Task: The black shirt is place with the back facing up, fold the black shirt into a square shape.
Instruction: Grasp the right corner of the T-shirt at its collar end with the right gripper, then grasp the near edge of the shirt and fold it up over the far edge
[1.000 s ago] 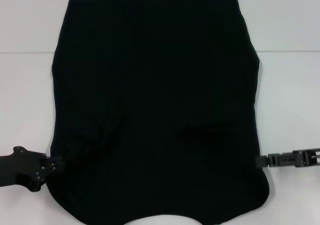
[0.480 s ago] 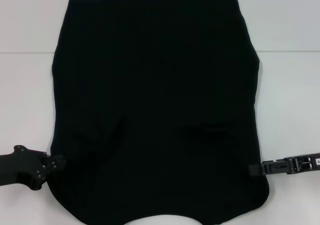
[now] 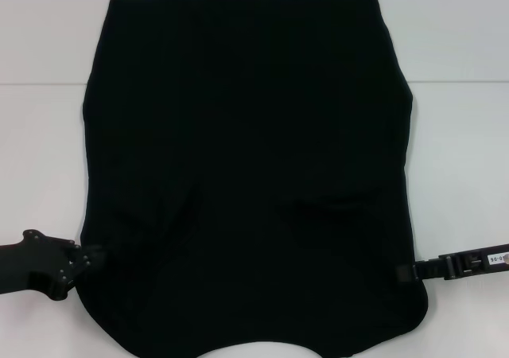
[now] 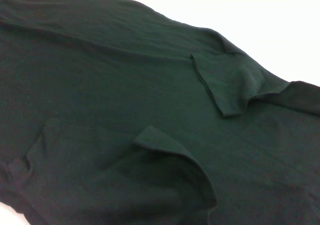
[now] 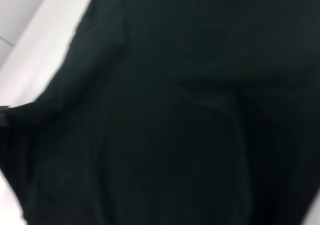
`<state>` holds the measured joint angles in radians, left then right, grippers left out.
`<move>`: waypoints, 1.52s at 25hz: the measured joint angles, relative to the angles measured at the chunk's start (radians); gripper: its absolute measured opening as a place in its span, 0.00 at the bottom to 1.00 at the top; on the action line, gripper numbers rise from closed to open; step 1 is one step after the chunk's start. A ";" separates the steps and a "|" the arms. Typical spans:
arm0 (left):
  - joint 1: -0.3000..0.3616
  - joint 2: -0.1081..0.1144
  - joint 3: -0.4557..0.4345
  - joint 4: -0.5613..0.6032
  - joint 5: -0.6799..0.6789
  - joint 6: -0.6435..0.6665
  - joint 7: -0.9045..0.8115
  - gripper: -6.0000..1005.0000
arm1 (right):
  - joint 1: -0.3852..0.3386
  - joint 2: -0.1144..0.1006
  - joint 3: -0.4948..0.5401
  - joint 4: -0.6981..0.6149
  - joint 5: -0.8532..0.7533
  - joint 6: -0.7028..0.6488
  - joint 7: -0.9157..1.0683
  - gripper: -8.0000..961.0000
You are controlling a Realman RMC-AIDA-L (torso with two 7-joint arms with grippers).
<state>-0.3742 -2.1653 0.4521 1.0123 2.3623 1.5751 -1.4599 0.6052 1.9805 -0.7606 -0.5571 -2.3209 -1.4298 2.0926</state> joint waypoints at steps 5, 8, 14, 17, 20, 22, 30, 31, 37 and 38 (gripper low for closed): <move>-0.001 0.001 -0.001 -0.001 0.000 0.000 0.001 0.05 | -0.006 0.004 0.007 -0.011 -0.001 0.007 0.004 0.42; -0.002 0.001 -0.001 -0.002 0.000 -0.001 0.001 0.05 | -0.004 0.006 0.007 -0.011 0.000 0.006 -0.001 0.29; -0.004 0.001 -0.001 -0.004 0.000 -0.008 -0.005 0.05 | -0.006 0.010 0.011 -0.012 0.013 -0.007 -0.027 0.06; -0.003 0.000 -0.002 -0.004 -0.001 -0.011 -0.024 0.05 | -0.028 0.011 0.022 -0.012 0.027 -0.018 -0.041 0.04; 0.001 0.000 -0.021 0.001 -0.003 -0.009 -0.051 0.05 | -0.064 0.011 0.066 -0.015 0.043 -0.043 -0.071 0.03; 0.005 -0.001 -0.056 0.002 -0.009 0.007 -0.058 0.05 | -0.089 0.010 0.108 -0.015 0.048 -0.062 -0.092 0.03; 0.016 0.002 -0.213 -0.007 -0.023 0.138 -0.068 0.05 | -0.178 0.009 0.273 -0.032 0.049 -0.151 -0.181 0.04; 0.021 0.002 -0.228 -0.012 -0.029 0.157 -0.067 0.05 | -0.190 0.011 0.296 -0.039 0.049 -0.169 -0.195 0.04; 0.052 0.014 -0.292 -0.052 -0.053 0.216 -0.063 0.05 | -0.241 0.013 0.369 -0.050 0.049 -0.230 -0.260 0.05; 0.057 0.014 -0.297 -0.055 -0.053 0.218 -0.063 0.05 | -0.257 0.011 0.382 -0.050 0.049 -0.246 -0.282 0.05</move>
<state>-0.3171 -2.1517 0.1551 0.9574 2.3092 1.7934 -1.5227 0.3486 1.9918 -0.3783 -0.6074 -2.2719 -1.6759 1.8108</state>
